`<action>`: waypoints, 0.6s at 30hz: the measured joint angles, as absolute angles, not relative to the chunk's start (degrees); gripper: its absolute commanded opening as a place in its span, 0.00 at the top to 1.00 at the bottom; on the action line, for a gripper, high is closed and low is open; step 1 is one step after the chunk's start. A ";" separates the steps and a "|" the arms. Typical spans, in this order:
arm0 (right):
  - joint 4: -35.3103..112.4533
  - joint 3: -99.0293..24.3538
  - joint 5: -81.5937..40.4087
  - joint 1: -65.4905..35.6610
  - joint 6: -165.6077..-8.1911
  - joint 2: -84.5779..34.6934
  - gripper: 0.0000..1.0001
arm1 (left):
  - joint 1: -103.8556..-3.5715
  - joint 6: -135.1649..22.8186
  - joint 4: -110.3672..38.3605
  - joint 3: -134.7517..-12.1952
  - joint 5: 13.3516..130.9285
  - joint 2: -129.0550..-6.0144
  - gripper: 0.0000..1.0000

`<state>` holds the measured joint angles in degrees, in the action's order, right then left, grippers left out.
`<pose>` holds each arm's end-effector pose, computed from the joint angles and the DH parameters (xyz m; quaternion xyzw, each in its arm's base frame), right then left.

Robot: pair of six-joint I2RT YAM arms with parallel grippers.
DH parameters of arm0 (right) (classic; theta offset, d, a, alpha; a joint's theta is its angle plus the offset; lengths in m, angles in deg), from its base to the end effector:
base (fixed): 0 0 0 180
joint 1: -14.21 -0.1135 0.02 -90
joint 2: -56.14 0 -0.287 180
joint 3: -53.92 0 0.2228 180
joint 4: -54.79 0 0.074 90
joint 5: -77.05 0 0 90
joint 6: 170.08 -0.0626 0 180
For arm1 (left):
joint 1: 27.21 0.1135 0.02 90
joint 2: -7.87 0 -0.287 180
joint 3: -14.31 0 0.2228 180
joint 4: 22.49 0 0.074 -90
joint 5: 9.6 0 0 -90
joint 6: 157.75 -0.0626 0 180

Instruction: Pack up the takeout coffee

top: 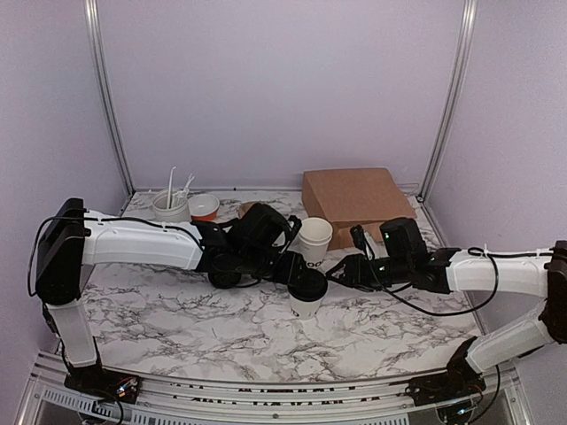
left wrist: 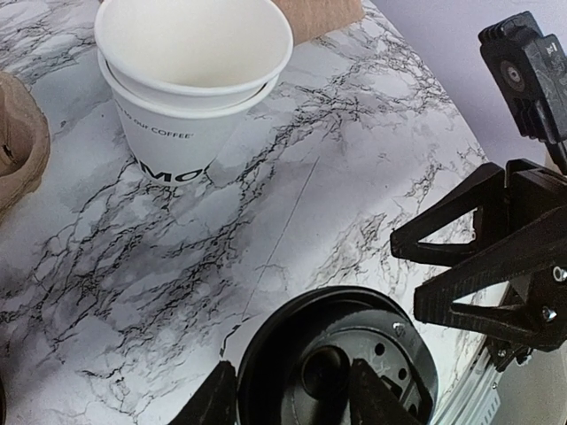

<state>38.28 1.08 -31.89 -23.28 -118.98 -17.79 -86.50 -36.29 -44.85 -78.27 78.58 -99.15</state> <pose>0.1892 0.1707 0.2278 -0.0617 0.8859 0.3853 0.2510 0.2174 -0.3700 0.2506 0.2219 0.8661 -0.3286 0.3044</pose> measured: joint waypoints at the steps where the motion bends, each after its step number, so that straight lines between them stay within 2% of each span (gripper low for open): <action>1: 38.30 1.08 -32.02 -23.26 -118.96 -18.14 0.50 | -86.50 -36.33 -44.85 -78.27 78.49 -99.15 0.56; 11: 41.67 2.05 -33.55 -23.11 -119.09 -20.48 0.53 | -86.52 -37.01 -44.87 -78.30 78.34 -99.15 0.56; 18: 44.07 7.18 -31.32 -26.02 -122.04 -15.10 0.55 | -86.52 -37.27 -44.85 -78.36 77.88 -99.17 0.56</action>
